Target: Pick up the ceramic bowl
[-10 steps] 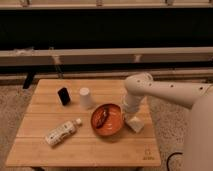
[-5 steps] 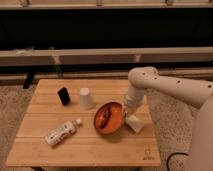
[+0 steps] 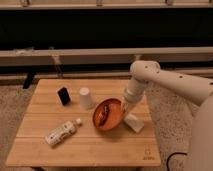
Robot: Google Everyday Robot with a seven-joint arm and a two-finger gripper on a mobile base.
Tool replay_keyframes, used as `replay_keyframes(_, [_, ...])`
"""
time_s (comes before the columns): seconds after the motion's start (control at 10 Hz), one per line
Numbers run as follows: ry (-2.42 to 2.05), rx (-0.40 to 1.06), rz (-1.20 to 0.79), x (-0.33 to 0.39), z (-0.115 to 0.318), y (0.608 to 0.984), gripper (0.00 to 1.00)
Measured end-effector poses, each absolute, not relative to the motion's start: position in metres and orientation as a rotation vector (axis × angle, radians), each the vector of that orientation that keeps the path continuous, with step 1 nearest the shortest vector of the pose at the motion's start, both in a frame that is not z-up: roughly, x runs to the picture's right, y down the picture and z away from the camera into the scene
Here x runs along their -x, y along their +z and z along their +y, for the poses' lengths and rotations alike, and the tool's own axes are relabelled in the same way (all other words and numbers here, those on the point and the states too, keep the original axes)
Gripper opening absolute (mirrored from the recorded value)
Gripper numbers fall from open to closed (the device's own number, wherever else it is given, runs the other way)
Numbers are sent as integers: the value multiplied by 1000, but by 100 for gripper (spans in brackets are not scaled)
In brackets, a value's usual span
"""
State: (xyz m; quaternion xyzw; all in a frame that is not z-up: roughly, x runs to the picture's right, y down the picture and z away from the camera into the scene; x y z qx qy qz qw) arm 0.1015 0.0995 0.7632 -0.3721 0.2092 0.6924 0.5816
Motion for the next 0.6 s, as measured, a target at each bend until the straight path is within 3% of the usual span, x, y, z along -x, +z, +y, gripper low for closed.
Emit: replay_keyframes(0.6, [1592,920,455,-100,73,758,1])
